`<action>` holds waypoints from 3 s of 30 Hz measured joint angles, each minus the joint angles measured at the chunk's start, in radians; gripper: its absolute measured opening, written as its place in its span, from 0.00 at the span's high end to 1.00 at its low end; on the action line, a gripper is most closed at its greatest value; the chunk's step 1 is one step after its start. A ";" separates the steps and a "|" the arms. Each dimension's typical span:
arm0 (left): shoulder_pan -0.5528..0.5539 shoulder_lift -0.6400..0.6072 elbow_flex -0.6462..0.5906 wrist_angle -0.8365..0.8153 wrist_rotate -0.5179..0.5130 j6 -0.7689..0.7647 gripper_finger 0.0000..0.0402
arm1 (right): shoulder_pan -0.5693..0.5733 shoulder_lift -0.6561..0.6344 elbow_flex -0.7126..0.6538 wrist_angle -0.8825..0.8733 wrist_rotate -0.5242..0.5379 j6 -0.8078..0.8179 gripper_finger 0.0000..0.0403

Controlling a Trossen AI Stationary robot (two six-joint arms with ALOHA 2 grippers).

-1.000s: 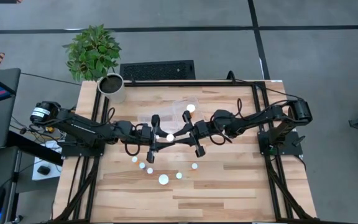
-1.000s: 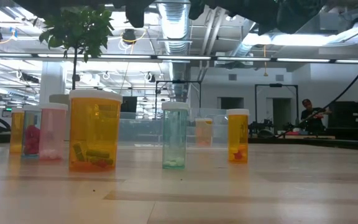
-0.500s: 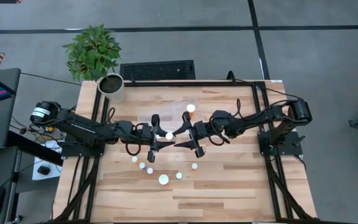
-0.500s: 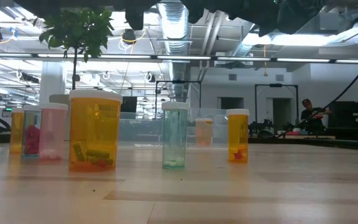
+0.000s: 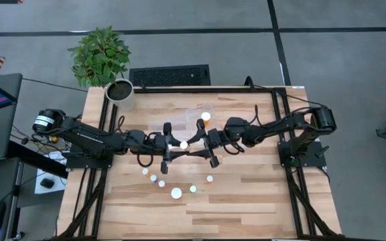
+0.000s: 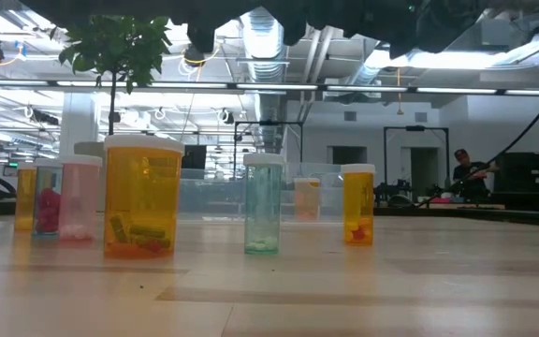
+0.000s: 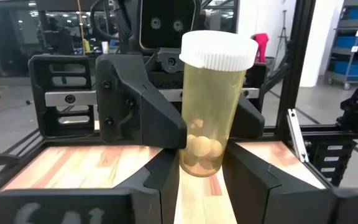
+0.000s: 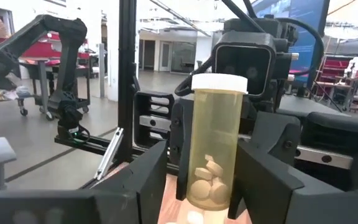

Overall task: Pick and place medicine bottles into bin by pill shape (circle, oval)
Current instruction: Put the yellow tablet bottle into the left transparent bin

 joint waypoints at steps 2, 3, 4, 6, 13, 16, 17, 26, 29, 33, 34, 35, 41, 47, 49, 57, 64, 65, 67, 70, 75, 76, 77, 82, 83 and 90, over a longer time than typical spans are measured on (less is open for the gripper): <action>0.000 0.000 0.000 -0.007 -0.004 0.000 0.75 | -0.005 -0.001 0.000 -0.004 0.000 0.000 0.49; 0.000 0.000 0.000 -0.008 -0.004 0.000 0.75 | -0.006 -0.005 0.000 -0.011 0.000 0.001 0.49; 0.000 0.000 0.000 -0.008 -0.003 0.000 0.75 | -0.006 -0.007 0.000 -0.016 0.000 0.001 0.49; 0.000 0.000 0.001 -0.013 -0.001 -0.002 0.75 | -0.007 -0.009 0.000 -0.025 0.000 -0.005 0.49; 0.000 -0.002 0.003 -0.013 0.003 -0.008 0.75 | -0.018 -0.068 -0.001 -0.139 0.001 -0.008 0.50; 0.000 -0.002 0.003 -0.012 0.004 -0.008 0.75 | -0.018 -0.097 -0.002 -0.198 0.003 -0.009 0.50; 0.000 -0.002 0.003 -0.013 0.005 -0.009 0.75 | -0.018 -0.108 -0.003 -0.214 0.003 -0.012 0.49; 0.000 -0.002 0.003 -0.051 0.006 -0.016 0.75 | -0.018 -0.237 -0.002 -0.437 0.067 -0.076 0.50; 0.000 -0.002 0.003 -0.093 0.004 -0.016 0.75 | -0.018 -0.266 -0.002 -0.478 0.096 -0.087 0.51; 0.000 -0.002 0.002 -0.181 -0.020 -0.034 0.75 | -0.010 -0.271 -0.002 -0.488 0.107 -0.088 0.50; 0.000 -0.002 0.002 -0.203 -0.023 -0.043 0.75 | -0.009 -0.267 -0.002 -0.489 0.107 -0.088 0.50; 0.000 -0.002 0.002 -0.226 -0.024 -0.051 0.75 | -0.007 -0.258 0.000 -0.483 0.107 -0.087 0.49; 0.000 -0.002 0.002 -0.310 -0.032 -0.088 0.75 | 0.015 -0.190 -0.001 -0.503 0.207 -0.089 0.44; 0.000 -0.002 0.001 -0.392 -0.042 -0.100 0.75 | 0.017 -0.157 -0.001 -0.506 0.220 -0.098 0.40; 0.000 -0.002 0.001 -0.415 -0.051 -0.106 0.74 | 0.017 -0.157 -0.001 -0.501 0.227 -0.099 0.39; 0.002 -0.002 0.001 -0.462 -0.083 -0.106 0.74 | 0.028 -0.123 0.044 -0.502 0.238 -0.109 0.39; 0.002 -0.001 0.001 -0.479 -0.085 -0.108 0.74 | 0.030 -0.001 0.231 -0.743 0.233 -0.147 0.39; 0.002 -0.001 0.001 -0.480 -0.087 -0.110 0.74 | 0.030 0.008 0.257 -0.792 0.231 -0.147 0.39; 0.002 -0.001 0.001 -0.480 -0.091 -0.112 0.74 | 0.030 0.013 0.298 -0.879 0.230 -0.148 0.39; 0.002 -0.001 0.001 -0.481 -0.093 -0.112 0.74 | 0.036 0.028 0.329 -0.907 0.230 -0.147 0.39; 0.002 -0.001 0.001 -0.487 -0.096 -0.104 0.74 | 0.037 0.033 0.352 -0.912 0.225 -0.147 0.39; 0.002 -0.001 0.001 -0.488 -0.103 -0.104 0.74 | 0.037 0.033 0.353 -0.913 0.225 -0.148 0.39; 0.002 -0.001 0.001 -0.491 -0.109 -0.103 0.74 | 0.036 0.035 0.354 -0.912 0.225 -0.148 0.39; 0.002 -0.001 0.001 -0.506 -0.124 -0.103 0.74 | 0.034 0.037 0.354 -0.914 0.225 -0.147 0.39; 0.002 -0.001 0.001 -0.506 -0.125 -0.103 0.74 | 0.034 0.037 0.354 -0.913 0.225 -0.147 0.40; 0.002 -0.001 0.001 -0.505 -0.124 -0.104 0.74 | 0.034 0.037 0.354 -0.914 0.225 -0.147 0.48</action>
